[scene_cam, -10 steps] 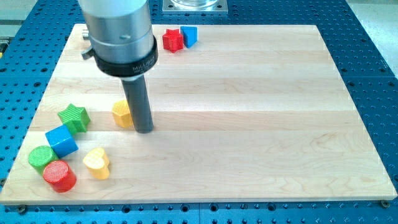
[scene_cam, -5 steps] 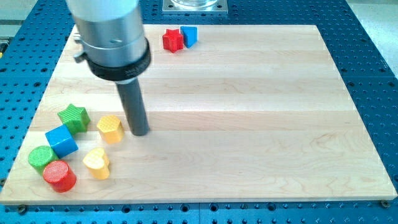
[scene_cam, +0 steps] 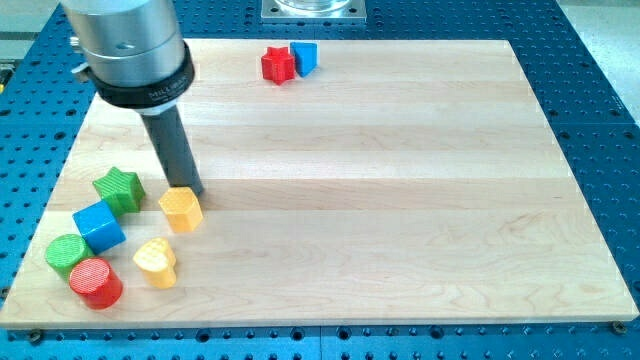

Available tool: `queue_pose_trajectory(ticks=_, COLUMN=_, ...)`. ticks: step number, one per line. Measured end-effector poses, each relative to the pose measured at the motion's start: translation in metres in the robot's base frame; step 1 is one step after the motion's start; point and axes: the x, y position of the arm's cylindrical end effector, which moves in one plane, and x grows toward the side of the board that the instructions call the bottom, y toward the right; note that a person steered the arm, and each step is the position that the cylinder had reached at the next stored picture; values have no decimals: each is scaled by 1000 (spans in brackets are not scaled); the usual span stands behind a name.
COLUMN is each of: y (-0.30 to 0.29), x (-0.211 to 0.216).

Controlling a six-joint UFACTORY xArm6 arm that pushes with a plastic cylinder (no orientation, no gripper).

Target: Slide the hexagon above the heart

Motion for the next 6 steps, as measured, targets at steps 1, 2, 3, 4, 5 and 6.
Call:
queue_pose_trajectory(ticks=1, y=27, x=8)
queue_pose_trajectory(ticks=2, y=39, x=12)
queue_pose_trajectory(ticks=3, y=9, x=-15)
queue_pose_trajectory(ticks=4, y=7, x=8)
queue_pose_trajectory(ticks=5, y=10, x=23)
queue_pose_trajectory(ticks=6, y=15, x=21)
